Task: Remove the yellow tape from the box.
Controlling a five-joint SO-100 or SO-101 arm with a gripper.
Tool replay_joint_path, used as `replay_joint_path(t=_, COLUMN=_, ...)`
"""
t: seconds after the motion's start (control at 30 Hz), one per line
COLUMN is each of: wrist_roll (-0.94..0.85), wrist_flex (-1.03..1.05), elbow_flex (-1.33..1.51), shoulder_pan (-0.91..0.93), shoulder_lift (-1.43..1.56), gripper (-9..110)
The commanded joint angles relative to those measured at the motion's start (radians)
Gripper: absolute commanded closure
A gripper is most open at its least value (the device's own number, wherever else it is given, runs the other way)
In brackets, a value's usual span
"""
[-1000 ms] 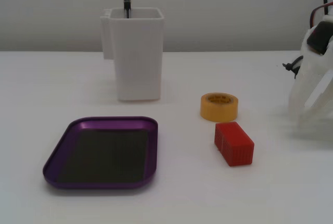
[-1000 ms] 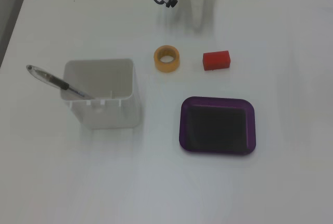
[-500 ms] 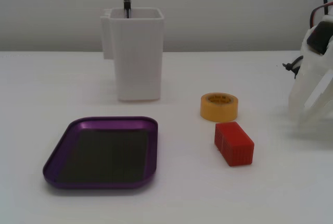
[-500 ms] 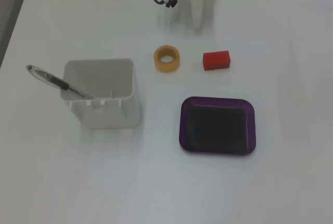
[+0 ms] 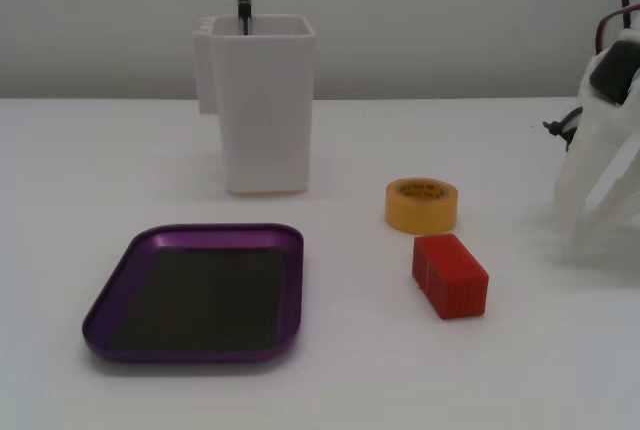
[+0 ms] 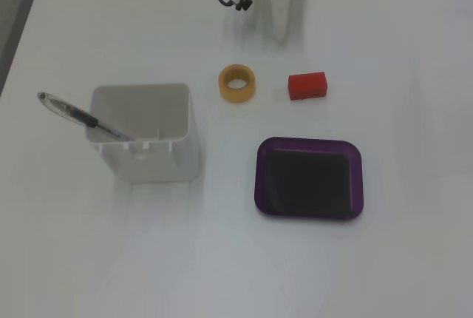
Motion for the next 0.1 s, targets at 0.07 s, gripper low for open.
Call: replay_joint_path(t=0.07, wrist_roll=-0.005, wrist_flex=-0.005, elbow_flex=0.005, shoulder_pan=0.003, shoulder_lift=0.067, gripper=102)
